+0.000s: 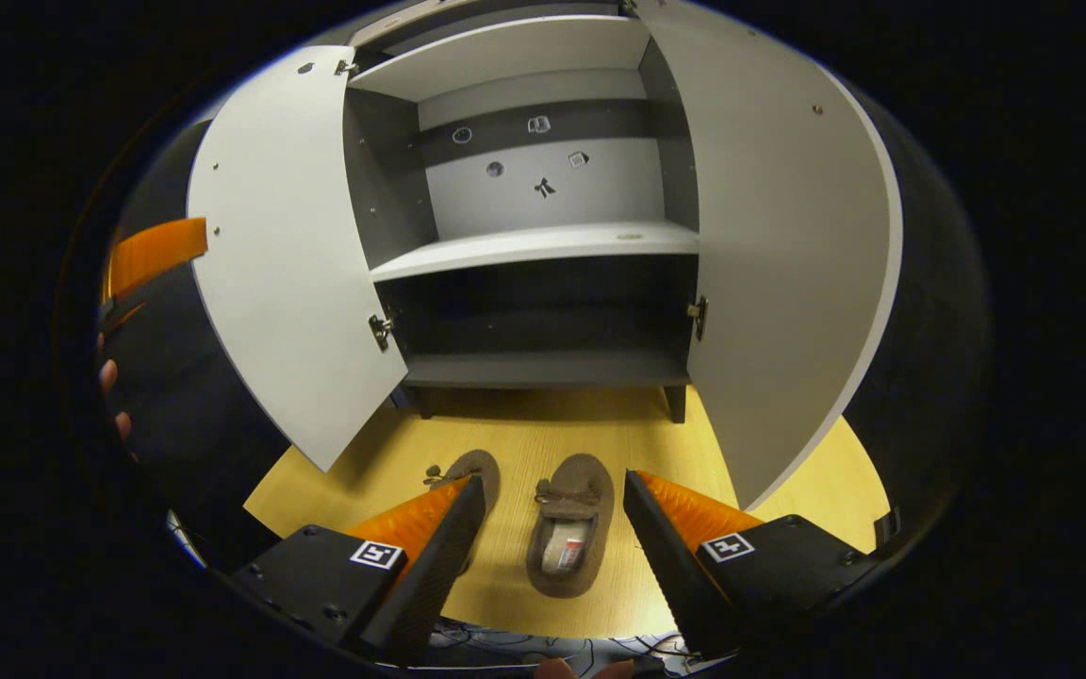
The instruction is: Grab one shoe with the right hand and put it into the shoe cabinet, grab the other shoe with the left hand and put it into the shoe cabinet; then close the right door with the right hand and the left door with the left hand.
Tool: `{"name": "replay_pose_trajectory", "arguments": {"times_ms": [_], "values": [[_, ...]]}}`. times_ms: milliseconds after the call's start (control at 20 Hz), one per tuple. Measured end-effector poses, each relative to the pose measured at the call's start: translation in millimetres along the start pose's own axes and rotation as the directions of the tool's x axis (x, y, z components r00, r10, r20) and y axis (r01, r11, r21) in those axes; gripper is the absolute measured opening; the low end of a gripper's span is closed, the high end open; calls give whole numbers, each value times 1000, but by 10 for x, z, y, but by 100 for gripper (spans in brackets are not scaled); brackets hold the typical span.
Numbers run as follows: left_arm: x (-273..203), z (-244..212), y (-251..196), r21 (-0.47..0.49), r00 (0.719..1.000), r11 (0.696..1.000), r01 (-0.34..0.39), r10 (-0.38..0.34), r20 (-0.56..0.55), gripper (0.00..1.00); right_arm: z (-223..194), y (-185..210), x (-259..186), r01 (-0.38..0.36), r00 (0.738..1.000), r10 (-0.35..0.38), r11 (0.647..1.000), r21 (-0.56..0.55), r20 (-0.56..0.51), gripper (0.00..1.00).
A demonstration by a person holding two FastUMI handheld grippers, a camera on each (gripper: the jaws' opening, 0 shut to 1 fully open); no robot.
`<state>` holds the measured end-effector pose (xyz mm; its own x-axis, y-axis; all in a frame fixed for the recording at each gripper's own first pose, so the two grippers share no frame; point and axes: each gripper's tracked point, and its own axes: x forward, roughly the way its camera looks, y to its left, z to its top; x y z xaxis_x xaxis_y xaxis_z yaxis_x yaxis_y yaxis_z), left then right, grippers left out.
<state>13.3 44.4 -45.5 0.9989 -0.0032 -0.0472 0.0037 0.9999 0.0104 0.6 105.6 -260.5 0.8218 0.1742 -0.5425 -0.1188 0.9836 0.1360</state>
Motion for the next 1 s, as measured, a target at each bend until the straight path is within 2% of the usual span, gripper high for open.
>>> {"name": "replay_pose_trajectory", "arguments": {"times_ms": [100,450,650,850,900,1000], "values": [[6,-80,60,0,1000,1000,-14,14,-17,96,-230,21,155,-6,999,6,1000,-5,-50,99],[-7,-348,243,8,996,999,-50,50,-76,96,-895,90,731,3,977,14,997,79,-212,99],[14,-487,362,8,993,998,-59,60,-103,96,-1088,151,1057,16,969,9,995,98,-247,99],[38,-674,441,-12,987,997,-72,70,-144,96,-1242,119,1404,55,963,-31,995,80,-266,98],[44,-715,452,-20,985,997,-74,70,-155,96,-1243,86,1460,72,964,-49,994,79,-261,96],[45,-810,487,-33,982,996,-81,74,-175,96,-1269,32,1609,105,963,-79,990,89,-259,84]]}}
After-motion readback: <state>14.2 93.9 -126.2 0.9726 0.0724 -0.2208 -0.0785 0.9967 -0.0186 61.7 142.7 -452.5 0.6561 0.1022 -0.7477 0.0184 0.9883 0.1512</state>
